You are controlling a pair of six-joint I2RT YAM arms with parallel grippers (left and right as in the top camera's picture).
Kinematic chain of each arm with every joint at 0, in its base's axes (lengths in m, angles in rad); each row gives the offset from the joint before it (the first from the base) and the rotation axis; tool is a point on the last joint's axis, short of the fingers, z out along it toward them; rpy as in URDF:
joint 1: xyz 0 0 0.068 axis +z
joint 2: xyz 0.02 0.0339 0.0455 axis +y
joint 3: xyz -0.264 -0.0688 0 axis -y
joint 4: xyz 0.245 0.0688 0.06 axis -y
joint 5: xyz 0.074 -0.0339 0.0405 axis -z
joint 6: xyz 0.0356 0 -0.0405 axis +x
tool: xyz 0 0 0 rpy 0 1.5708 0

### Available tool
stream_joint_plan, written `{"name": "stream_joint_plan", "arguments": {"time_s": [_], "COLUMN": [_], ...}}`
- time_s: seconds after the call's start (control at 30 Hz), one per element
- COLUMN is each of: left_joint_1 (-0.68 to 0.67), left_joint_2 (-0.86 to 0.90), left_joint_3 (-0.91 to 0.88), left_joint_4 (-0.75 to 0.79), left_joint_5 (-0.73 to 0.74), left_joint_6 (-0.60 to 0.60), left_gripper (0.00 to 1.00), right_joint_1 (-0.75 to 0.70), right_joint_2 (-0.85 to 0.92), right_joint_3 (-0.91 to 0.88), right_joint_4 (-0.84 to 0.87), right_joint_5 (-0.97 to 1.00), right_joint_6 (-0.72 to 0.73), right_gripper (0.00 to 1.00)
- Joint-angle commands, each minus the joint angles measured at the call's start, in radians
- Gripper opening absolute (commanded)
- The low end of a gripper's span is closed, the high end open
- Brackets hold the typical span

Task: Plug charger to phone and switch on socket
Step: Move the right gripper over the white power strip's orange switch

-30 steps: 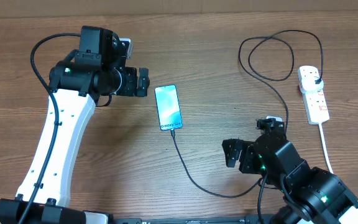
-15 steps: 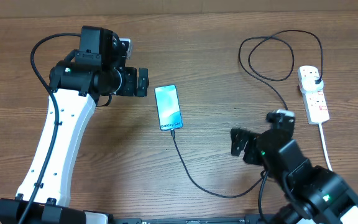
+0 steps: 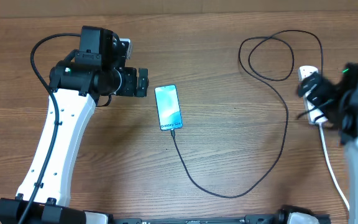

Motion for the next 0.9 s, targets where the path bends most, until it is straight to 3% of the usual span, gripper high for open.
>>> {"name": "stream_joint_plan", "arguments": {"time_s": [0.0, 0.07, 0.13, 0.17, 0.2, 0.23, 0.63, 0.87], "left_joint_1": [-0.003, -0.003, -0.003, -0.003, -0.003, -0.003, -0.003, -0.003], "left_joint_2": [0.01, 0.01, 0.01, 0.01, 0.01, 0.01, 0.01, 0.01], "left_joint_3": [0.015, 0.015, 0.015, 0.015, 0.015, 0.015, 0.015, 0.015], "left_joint_4": [0.001, 0.001, 0.001, 0.001, 0.001, 0.001, 0.001, 0.001], "left_joint_5": [-0.007, -0.007, -0.007, -0.007, -0.007, -0.007, -0.007, -0.007], "left_joint_6": [0.026, 0.026, 0.026, 0.026, 0.026, 0.026, 0.026, 0.026], "left_gripper": [1.0, 1.0, 1.0, 1.0, 1.0, 1.0, 1.0, 1.0], "right_joint_1": [-0.142, -0.188, -0.225, -0.24, -0.254, -0.268, -0.31, -0.31], "right_joint_2": [0.14, 0.217, 0.293, 0.328, 0.359, 0.387, 0.586, 0.609], "right_joint_3": [0.054, 0.068, 0.076, 0.076, 0.076, 0.076, 0.079, 0.079], "right_joint_4": [0.032, 0.058, 0.1, 0.125, 0.148, 0.172, 0.418, 0.449], "right_joint_5": [-0.072, -0.072, -0.079, -0.08, -0.08, -0.081, -0.103, -0.114], "right_joint_6": [-0.035, -0.029, -0.02, -0.003, 0.016, 0.031, 0.047, 0.047], "right_gripper": [0.96, 0.86, 0.56, 0.21, 0.08, 0.03, 0.04, 0.04]}}
